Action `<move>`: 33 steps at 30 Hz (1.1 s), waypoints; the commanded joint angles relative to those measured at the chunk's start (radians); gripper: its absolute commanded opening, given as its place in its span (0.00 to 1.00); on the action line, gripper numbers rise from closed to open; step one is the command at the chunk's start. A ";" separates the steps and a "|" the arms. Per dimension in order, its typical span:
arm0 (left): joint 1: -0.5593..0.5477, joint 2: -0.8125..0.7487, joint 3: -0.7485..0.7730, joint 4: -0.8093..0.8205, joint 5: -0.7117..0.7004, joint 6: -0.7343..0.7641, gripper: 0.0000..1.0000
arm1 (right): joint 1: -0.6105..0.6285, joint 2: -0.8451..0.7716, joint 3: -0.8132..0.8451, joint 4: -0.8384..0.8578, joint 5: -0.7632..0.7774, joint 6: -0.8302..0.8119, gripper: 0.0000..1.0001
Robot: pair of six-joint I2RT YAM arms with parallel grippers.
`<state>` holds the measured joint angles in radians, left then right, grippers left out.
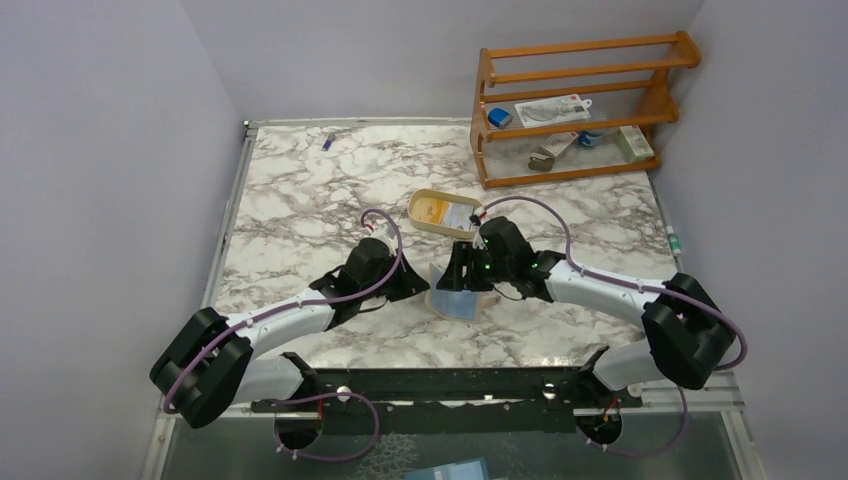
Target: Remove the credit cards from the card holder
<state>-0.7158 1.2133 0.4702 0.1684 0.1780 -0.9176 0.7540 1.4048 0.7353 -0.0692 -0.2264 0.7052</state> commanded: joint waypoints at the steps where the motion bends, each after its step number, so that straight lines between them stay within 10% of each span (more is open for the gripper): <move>1: -0.006 -0.009 0.013 -0.011 -0.023 0.013 0.00 | 0.012 0.029 0.030 0.037 -0.018 -0.011 0.63; 33: -0.005 0.009 -0.004 0.000 -0.012 0.013 0.00 | 0.105 0.224 0.127 -0.056 0.127 -0.049 0.62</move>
<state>-0.7147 1.2236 0.4664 0.1234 0.1509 -0.9020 0.8444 1.6142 0.8650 -0.1074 -0.1417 0.6613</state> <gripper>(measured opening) 0.005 0.624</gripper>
